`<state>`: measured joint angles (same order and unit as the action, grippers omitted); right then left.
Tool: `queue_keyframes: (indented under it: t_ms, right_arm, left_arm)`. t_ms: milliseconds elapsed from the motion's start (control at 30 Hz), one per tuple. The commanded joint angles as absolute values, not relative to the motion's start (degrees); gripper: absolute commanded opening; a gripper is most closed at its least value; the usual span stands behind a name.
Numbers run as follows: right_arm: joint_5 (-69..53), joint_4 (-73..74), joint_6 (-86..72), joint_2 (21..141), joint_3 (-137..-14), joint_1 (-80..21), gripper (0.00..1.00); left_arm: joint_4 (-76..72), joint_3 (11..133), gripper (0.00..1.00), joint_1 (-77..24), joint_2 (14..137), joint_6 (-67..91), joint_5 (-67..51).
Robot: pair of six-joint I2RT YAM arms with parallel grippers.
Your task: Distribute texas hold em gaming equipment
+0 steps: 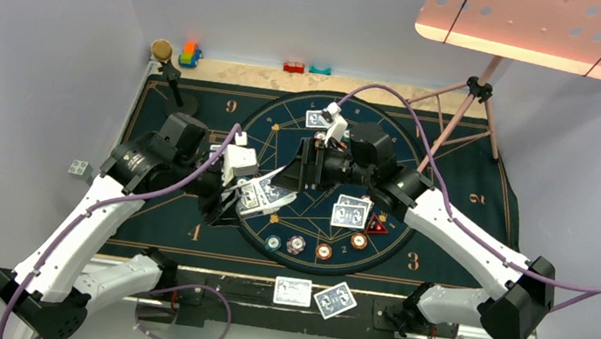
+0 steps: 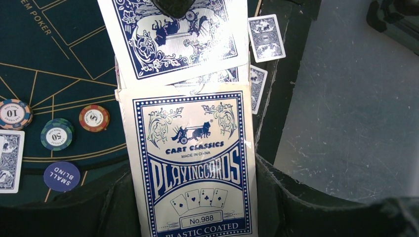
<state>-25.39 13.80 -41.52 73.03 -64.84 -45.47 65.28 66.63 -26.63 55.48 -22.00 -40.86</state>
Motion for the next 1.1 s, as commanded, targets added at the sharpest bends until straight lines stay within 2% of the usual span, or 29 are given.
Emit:
queue_keyframes:
  t_ms: [0, 533, 1067]
  right_arm:
    - [-24.78, 13.77, -41.64, 72.62, -66.01, -45.7, 0.82]
    - [-21.17, 17.75, -39.81, 70.66, -68.62, -45.71, 0.35]
    - [-15.31, 22.95, -36.45, 69.46, -73.12, -45.64, 0.21]
  left_arm:
    - [63.7, 66.75, 0.0, -26.28, 55.37, -21.8, -41.6]
    - [63.58, 66.86, 0.0, -26.29, 55.22, -21.62, -40.6]
    - [63.67, 66.91, 0.0, -26.37, 55.25, -21.45, -40.76]
